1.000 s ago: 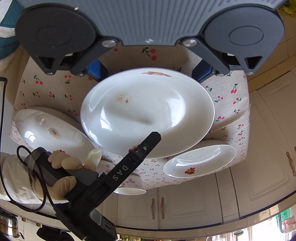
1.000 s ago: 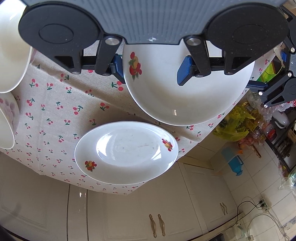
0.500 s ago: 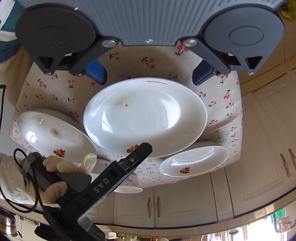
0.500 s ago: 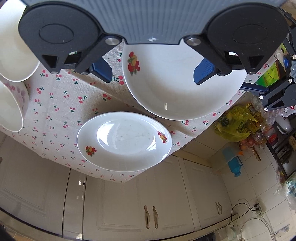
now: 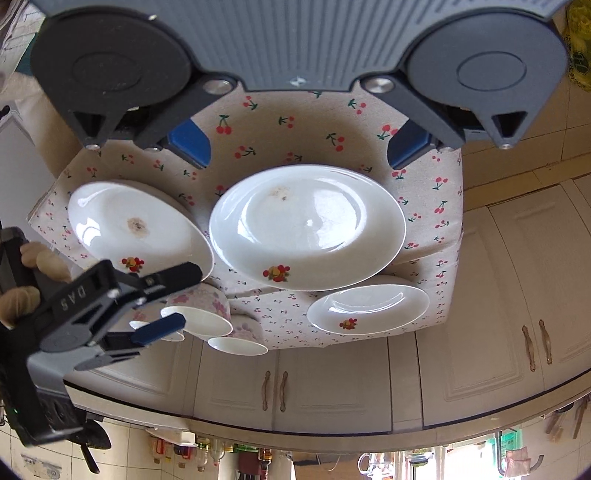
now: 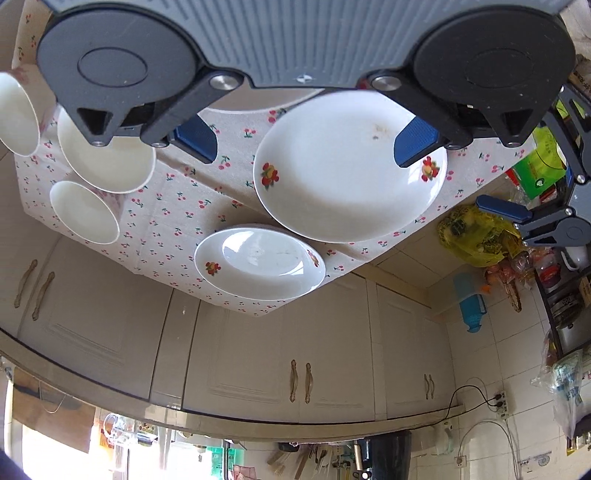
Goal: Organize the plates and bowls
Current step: 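Move the left gripper to the stained white plate and grasp its rim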
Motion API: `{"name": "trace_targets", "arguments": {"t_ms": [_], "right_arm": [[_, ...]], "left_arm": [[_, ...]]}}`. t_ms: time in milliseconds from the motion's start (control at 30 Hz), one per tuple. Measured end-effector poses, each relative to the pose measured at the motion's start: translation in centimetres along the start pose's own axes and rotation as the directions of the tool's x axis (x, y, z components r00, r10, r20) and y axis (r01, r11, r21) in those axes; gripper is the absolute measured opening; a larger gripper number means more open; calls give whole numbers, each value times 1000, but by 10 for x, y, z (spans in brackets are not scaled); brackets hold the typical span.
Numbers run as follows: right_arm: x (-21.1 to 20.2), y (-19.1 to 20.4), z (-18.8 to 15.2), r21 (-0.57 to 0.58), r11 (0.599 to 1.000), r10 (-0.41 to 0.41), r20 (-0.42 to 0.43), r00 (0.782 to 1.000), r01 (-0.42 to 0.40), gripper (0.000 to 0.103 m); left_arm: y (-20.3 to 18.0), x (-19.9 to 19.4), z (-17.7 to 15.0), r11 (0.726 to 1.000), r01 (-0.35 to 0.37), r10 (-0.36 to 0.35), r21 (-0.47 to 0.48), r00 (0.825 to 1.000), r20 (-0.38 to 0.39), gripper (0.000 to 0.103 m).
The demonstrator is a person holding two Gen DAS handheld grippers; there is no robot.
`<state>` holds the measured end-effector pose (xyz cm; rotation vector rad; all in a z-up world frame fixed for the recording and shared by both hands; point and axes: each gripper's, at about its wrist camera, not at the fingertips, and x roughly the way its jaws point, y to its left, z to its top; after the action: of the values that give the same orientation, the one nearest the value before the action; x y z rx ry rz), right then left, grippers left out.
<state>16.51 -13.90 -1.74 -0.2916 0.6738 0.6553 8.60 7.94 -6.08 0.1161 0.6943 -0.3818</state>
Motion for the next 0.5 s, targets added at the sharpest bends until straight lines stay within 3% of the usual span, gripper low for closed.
{"name": "trace_targets", "arguments": {"t_ms": [333, 500], "right_arm": [[-60, -6, -70, 39, 994, -106, 19, 994, 105, 103], [-80, -15, -100, 75, 986, -148, 20, 989, 146, 103]], "left_arm": [[-38, 2, 7, 1000, 13, -13, -6, 1000, -28, 102], [-60, 4, 12, 999, 11, -9, 50, 1000, -22, 102]]}}
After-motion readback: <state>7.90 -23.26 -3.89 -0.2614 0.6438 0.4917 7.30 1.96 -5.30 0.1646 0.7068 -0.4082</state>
